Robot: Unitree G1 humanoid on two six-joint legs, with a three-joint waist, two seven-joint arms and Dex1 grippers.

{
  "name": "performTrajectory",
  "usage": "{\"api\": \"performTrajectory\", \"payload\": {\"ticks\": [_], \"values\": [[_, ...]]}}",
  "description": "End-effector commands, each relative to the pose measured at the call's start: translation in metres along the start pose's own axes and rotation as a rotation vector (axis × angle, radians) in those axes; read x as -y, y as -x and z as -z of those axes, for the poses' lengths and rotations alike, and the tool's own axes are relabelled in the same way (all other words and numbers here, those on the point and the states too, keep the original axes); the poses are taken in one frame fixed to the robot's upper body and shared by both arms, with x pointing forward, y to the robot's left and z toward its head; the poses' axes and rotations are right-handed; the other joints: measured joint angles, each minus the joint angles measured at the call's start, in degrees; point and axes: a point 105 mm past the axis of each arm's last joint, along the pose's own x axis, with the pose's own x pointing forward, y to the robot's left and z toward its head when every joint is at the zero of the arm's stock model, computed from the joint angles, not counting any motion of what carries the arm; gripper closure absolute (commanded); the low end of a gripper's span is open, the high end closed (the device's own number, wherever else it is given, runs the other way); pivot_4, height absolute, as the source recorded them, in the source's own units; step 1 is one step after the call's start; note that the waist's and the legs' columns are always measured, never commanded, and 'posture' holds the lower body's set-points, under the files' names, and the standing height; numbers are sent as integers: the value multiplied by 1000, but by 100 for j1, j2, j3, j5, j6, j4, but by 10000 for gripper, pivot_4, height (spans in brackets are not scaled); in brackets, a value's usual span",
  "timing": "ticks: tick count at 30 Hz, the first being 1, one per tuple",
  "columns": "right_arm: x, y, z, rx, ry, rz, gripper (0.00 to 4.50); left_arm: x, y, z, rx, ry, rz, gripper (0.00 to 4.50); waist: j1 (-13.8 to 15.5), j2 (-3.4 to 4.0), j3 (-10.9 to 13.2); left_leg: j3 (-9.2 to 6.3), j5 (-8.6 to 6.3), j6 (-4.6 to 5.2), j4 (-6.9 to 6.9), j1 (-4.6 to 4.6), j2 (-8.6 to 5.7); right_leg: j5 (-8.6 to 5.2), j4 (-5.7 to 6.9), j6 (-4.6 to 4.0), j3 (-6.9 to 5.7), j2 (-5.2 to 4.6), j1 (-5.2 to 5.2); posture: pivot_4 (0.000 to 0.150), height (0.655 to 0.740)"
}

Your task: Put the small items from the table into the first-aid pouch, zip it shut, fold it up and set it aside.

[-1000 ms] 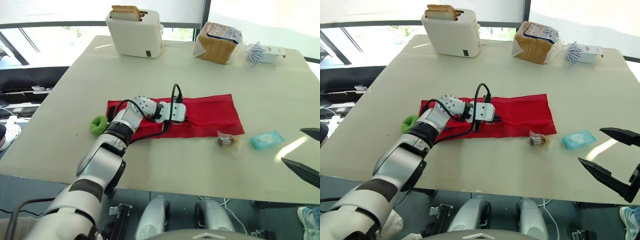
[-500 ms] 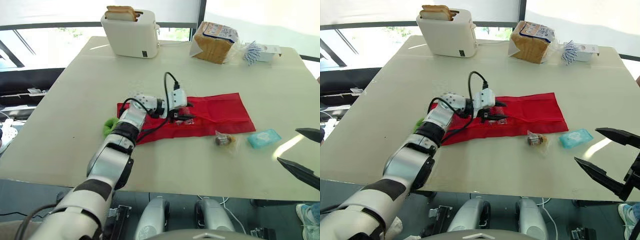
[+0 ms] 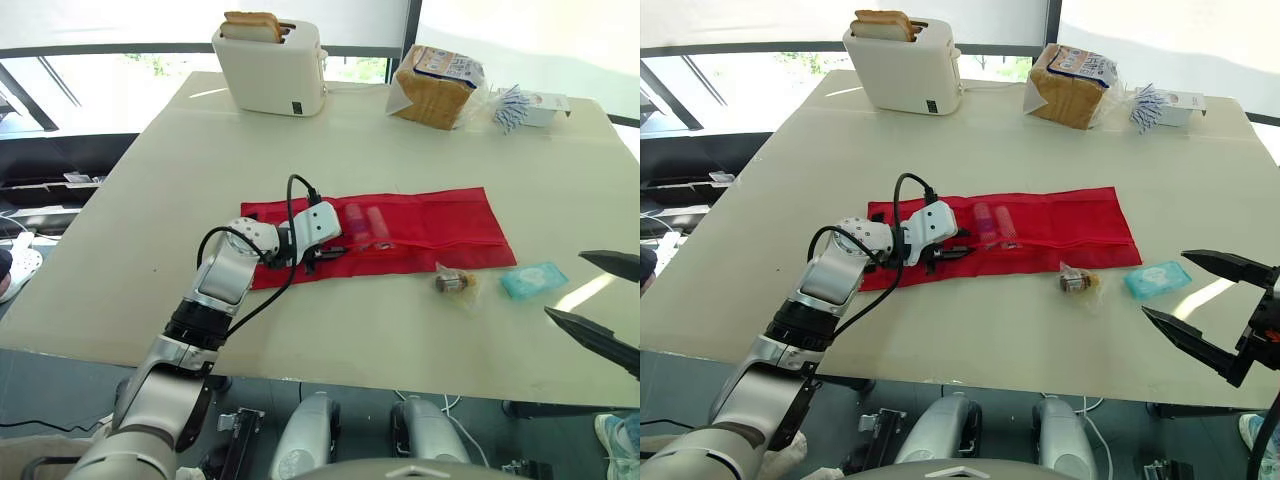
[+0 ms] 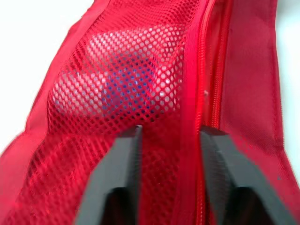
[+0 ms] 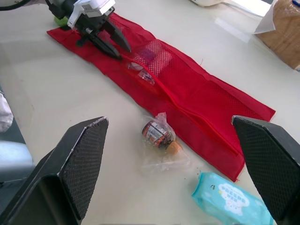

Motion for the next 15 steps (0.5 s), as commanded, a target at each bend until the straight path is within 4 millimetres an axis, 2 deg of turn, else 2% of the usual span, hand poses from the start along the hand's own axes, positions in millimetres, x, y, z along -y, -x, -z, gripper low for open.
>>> {"api": "performTrajectory", "payload": {"ticks": [1,4,7,10,13,15], "values": [[-1,1,-7,14,43,3,0,-25,-7,-9,28,-110,-54,44662,-1,-1,0,1,0,1,0,-1,-1,0,0,0,-3,0,0,1500,7400],[-3,1,-7,13,45,7,0,-38,-16,-13,51,-187,-65,44662,-6,-2,1,2,-1,2,0,-3,-5,0,-3,1,-5,-1,-1,1500,7400],[-4,2,-7,10,45,12,0,-42,-18,-19,92,-214,-30,44662,-20,-4,2,4,-3,5,0,-4,-6,0,-5,1,-5,-2,-1,1500,7400],[-6,2,-7,8,41,16,0,-40,-12,-18,158,-97,48,44662,-31,-4,2,4,-3,5,-1,-4,-5,0,-3,1,-5,-2,-2,1500,7400],[-10,1,-6,6,35,15,0,-41,0,-19,208,-44,79,36832,-38,-4,3,6,-3,5,-1,-3,-2,0,-1,1,-5,-1,-4,1500,7400],[-12,0,-5,6,28,14,0,-42,5,-18,219,-20,72,27652,-39,-4,2,4,-3,4,-1,-4,-1,0,-1,1,-6,0,-4,1500,7400]]}}
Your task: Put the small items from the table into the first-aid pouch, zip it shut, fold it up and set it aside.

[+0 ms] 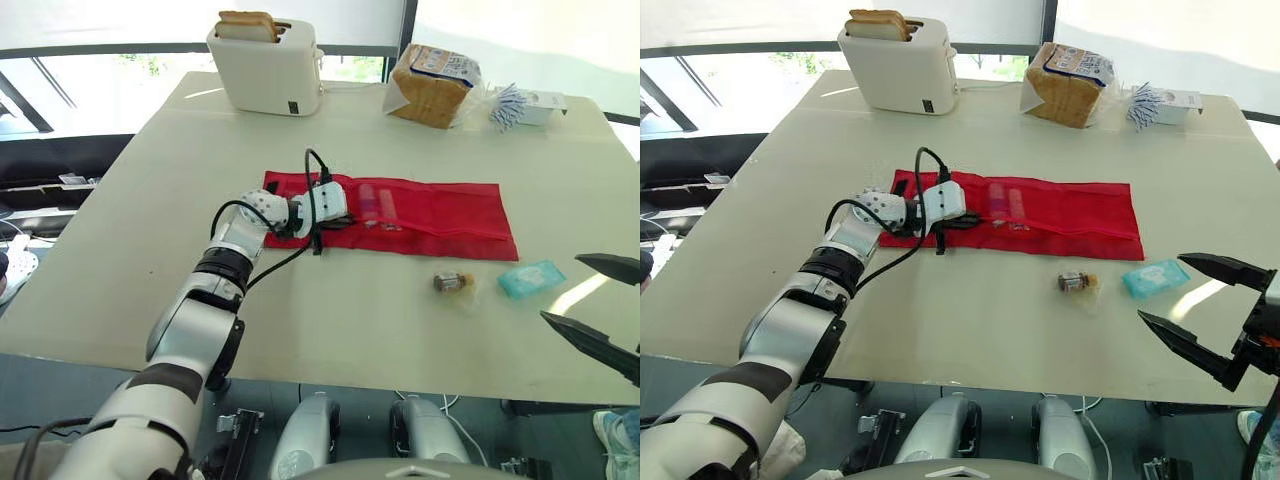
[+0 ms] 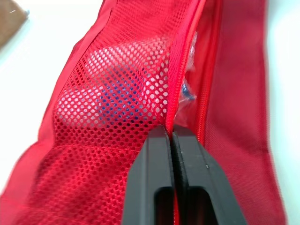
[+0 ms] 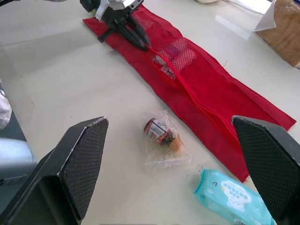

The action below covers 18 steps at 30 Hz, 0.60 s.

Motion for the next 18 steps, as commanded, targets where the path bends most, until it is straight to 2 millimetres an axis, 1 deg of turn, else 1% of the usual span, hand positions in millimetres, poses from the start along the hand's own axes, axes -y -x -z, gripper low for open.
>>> {"api": "performTrajectory", "payload": {"ticks": [1,3,4,5,8,11,13,18], "values": [[-3,2,-6,18,26,15,0,-9,13,-11,55,9,-37,23958,1,0,0,0,0,0,0,0,0,0,0,0,1,0,0,1500,7400],[-4,1,-5,19,21,15,0,-11,13,-12,58,26,-65,14827,8,0,0,1,0,0,0,0,0,0,0,0,1,0,1,1500,7400],[-4,1,-4,20,18,15,0,-11,9,-16,66,30,-67,10877,17,0,0,1,0,0,1,0,0,0,0,0,2,-1,1,1500,7400],[-4,0,-4,21,17,15,0,-10,7,-18,71,33,-67,10877,22,0,0,0,0,0,2,-1,-1,0,-1,0,1,-2,2,1500,7400],[-3,-1,-4,23,16,16,0,-5,-10,-30,87,30,-59,10877,32,0,0,-2,0,0,5,-4,-2,0,-1,1,-1,-3,2,1500,7400],[-3,-3,-4,26,20,15,0,1,-30,-37,64,-5,-51,10877,26,0,0,-3,0,0,8,-5,-2,0,-1,1,-2,-3,2,1500,7400],[-2,-4,-4,25,25,15,0,3,-42,-38,35,-50,-53,10877,13,0,0,-3,0,0,8,-4,-3,0,0,1,-1,-1,2,1500,7400],[-4,-5,-4,20,28,21,0,-2,-52,-36,3,-74,-87,10877,-9,0,0,-1,0,1,7,-1,0,0,3,1,2,2,1,1500,7400]]}}
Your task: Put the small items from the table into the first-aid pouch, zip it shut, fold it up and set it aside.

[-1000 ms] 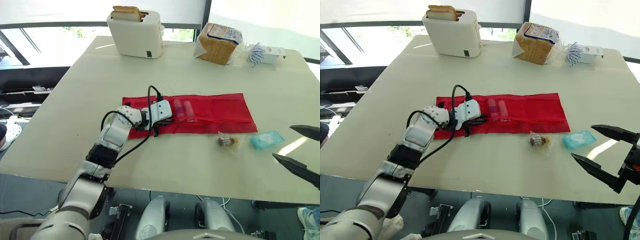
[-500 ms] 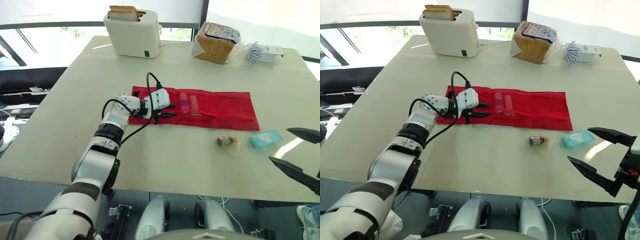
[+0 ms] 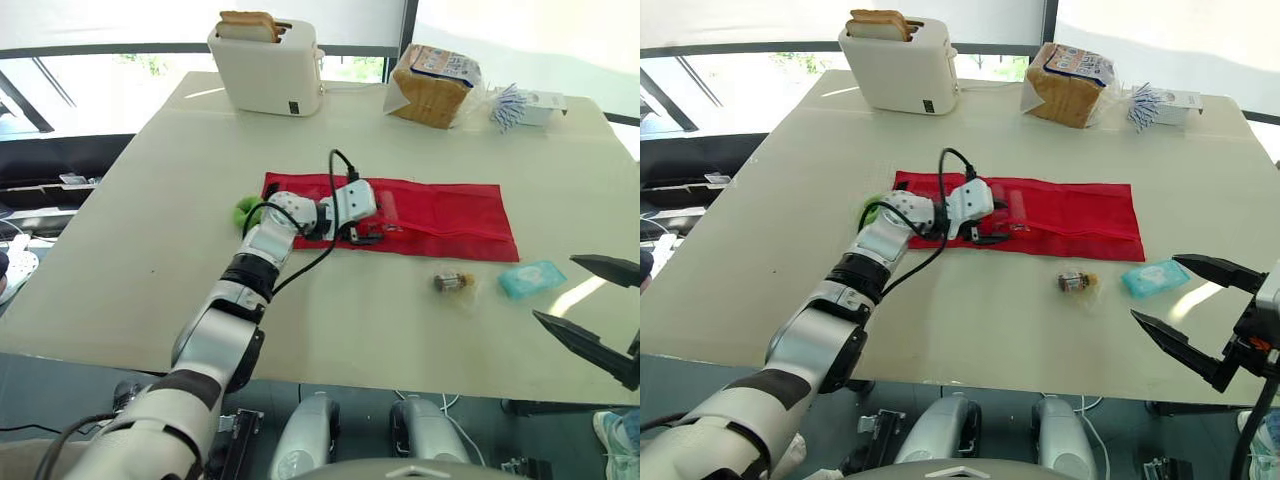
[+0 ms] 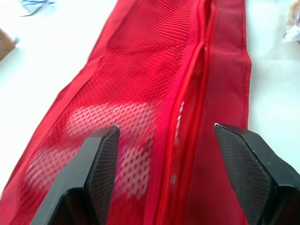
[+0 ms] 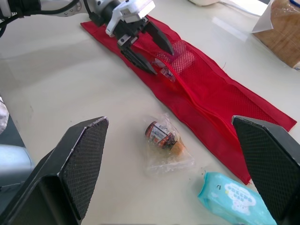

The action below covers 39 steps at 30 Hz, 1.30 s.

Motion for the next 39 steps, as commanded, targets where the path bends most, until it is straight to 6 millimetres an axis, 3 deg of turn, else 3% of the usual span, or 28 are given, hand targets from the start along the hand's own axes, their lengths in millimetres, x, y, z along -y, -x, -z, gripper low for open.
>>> {"api": "performTrajectory", "payload": {"ticks": [1,3,7,12,13,19,27,32,39], "values": [[-3,-1,-5,7,32,3,0,-14,-1,-9,3,-54,-53,10877,8,0,0,0,0,0,0,0,0,0,0,0,0,0,0,1500,7400],[-5,-1,-5,5,31,8,0,-15,-3,-12,18,-46,-56,10877,16,0,0,0,0,0,0,-2,0,0,-2,0,-1,-1,0,1500,7400],[-8,-1,-5,6,28,18,0,-17,-5,-15,34,-42,-44,19550,35,-1,0,-1,0,0,1,-5,-2,0,-4,1,-3,-3,0,1500,7400],[-11,-3,-1,-6,18,30,0,-12,-6,-21,82,45,17,43002,19,-1,0,-1,0,0,1,-3,-2,0,-3,0,-2,-3,0,1500,7400],[-11,-4,-1,-8,25,32,0,-12,-5,-22,92,80,31,44631,17,-1,0,-1,0,0,1,-3,-2,0,-3,0,-2,-3,0,1500,7400],[-16,-19,-1,-21,43,-44,0,-14,3,-25,115,201,70,44631,10,-1,0,-1,0,0,1,-2,-1,-1,-2,0,-3,-1,0,1500,7400],[7,-72,48,-240,192,-158,0,-10,3,-28,119,214,68,44631,2,-1,2,4,0,-1,6,-4,-2,-1,-1,0,0,-1,-3,1500,7400],[22,-103,63,-278,239,-239,0,-6,1,-31,124,190,61,44631,5,1,3,7,15,-25,11,-10,-2,0,0,0,2,-1,-13,1500,7400],[28,-128,75,-306,284,-338,0,-2,2,-31,125,164,53,44631,8,1,3,7,15,-26,13,-12,-3,0,2,0,1,-2,-13,1500,7400]]}}
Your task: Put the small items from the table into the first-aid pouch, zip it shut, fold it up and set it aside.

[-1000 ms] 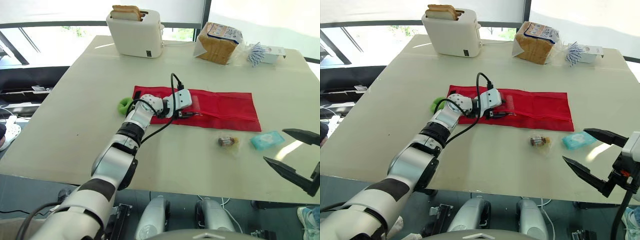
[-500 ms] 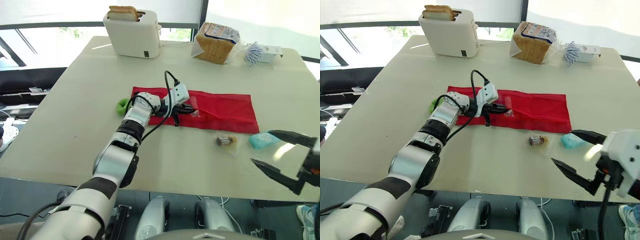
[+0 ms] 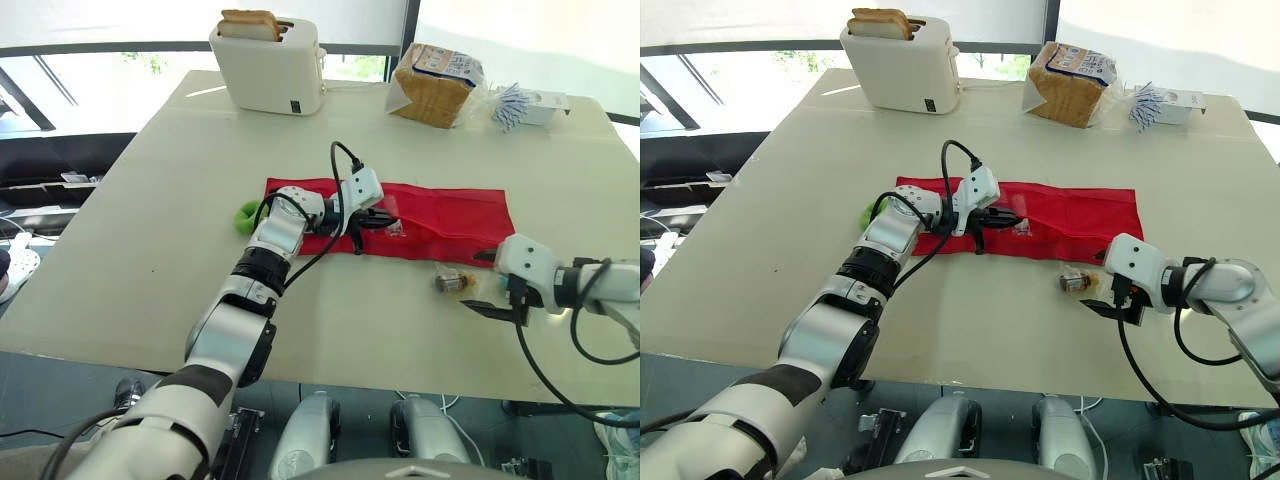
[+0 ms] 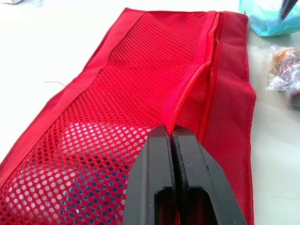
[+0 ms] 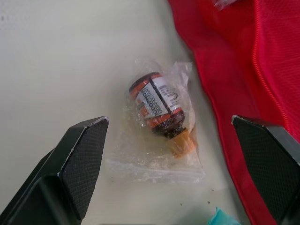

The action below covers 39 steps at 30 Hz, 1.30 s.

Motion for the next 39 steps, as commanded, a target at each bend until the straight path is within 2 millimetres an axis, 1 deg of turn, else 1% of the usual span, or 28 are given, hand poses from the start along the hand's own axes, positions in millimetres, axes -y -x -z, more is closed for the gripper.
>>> {"api": "performTrajectory", "payload": {"ticks": [1,2,3,4,5,6,10,14,16,18,20,22,24,25,27,30,32,35,39], "values": [[3,-9,-2,-2,50,-38,0,0,1,-15,41,-67,-14,44631,-9,0,0,-1,0,0,0,0,0,0,0,0,0,0,0,1500,7400],[2,-13,-2,-4,44,-53,3967,0,1,-15,43,-68,-14,45000,-6,0,0,0,0,0,1,1,0,0,2,0,0,-1,0,1500,7400],[2,-16,-1,-4,43,-65,5981,0,1,-15,45,-66,-15,45000,-6,0,0,-1,0,0,1,1,0,0,2,0,0,0,0,1500,7400],[2,-18,0,-5,44,-70,6536,0,1,-16,46,-66,-16,45000,-6,0,0,-1,0,0,1,1,0,0,2,0,-1,0,0,1500,7400],[2,-19,1,-8,46,-72,11029,0,1,-16,46,-67,-18,45000,-7,1,0,-1,0,-1,1,1,0,0,2,0,0,-1,0,1500,7400],[3,-20,3,-10,51,-68,13906,0,1,-16,47,-71,-21,45000,-2,1,0,0,0,-1,2,1,0,1,2,0,0,-1,0,1500,7400],[8,-22,9,-24,45,-65,13906,0,0,-17,50,-82,-25,45000,-4,1,0,1,0,-1,2,0,0,1,2,0,0,-1,0,1500,7400],[6,-22,9,-18,14,-97,13906,0,0,-18,57,-87,-28,45000,-5,1,0,0,0,-1,2,1,0,1,3,0,-1,-1,0,1500,7400],[6,-21,6,-5,-11,-96,19119,0,-1,-19,62,-88,-31,45000,-4,1,0,0,0,-1,2,1,0,1,3,0,-1,-1,0,1500,7400],[8,-20,1,19,-34,-78,26095,0,-1,-19,63,-86,-32,45000,-5,1,0,0,0,-1,3,1,0,1,3,0,0,-2,0,1500,7400],[9,-19,-2,35,-54,-45,34517,1,-1,-18,63,-84,-30,45000,-5,1,0,0,0,-1,3,1,0,1,4,0,-1,-1,0,1500,7400],[7,-17,-4,42,-75,-35,34517,2,-1,-18,63,-83,-27,45000,-2,1,-1,0,0,-1,2,0,0,1,4,0,-1,-2,0,1500,7400],[5,-16,-4,35,-196,9,34517,2,-1,-18,65,-80,-27,45000,0,1,0,-1,0,-1,2,0,0,1,4,0,0,-2,0,1500,7400],[4,-13,-6,30,-237,33,34517,2,-2,-19,68,-78,-27,45000,-2,2,0,-3,0,-1,2,-1,1,1,4,0,-1,-2,0,1500,7400],[0,-12,-20,81,-372,70,34517,3,-2,-19,73,-69,-25,45000,-2,2,0,-3,0,-1,3,-1,1,1,6,-1,-1,-4,-1,1500,7400],[-1,-12,-27,88,-472,132,34517,4,-2,-19,75,-60,-24,45000,-4,4,-2,-6,0,-1,3,-2,5,1,8,-1,-1,-4,-1,1500,7400],[8,-22,-35,103,-595,226,34517,4,-1,-20,82,-38,-27,45000,-13,1,-3,-6,0,-1,2,-2,4,1,7,-1,-3,-5,-1,1500,7400],[12,-36,-44,99,-671,294,34517,5,0,-21,87,-22,-30,45000,-21,7,-4,1,1,-2,3,-1,4,2,18,-2,5,-3,-11,1500,7400],[18,-52,-42,56,-771,392,34517,7,-1,-23,91,-11,-30,45000,0,8,-4,0,1,-2,0,-12,0,2,14,-2,1,-3,-19,1500,7400]]}}
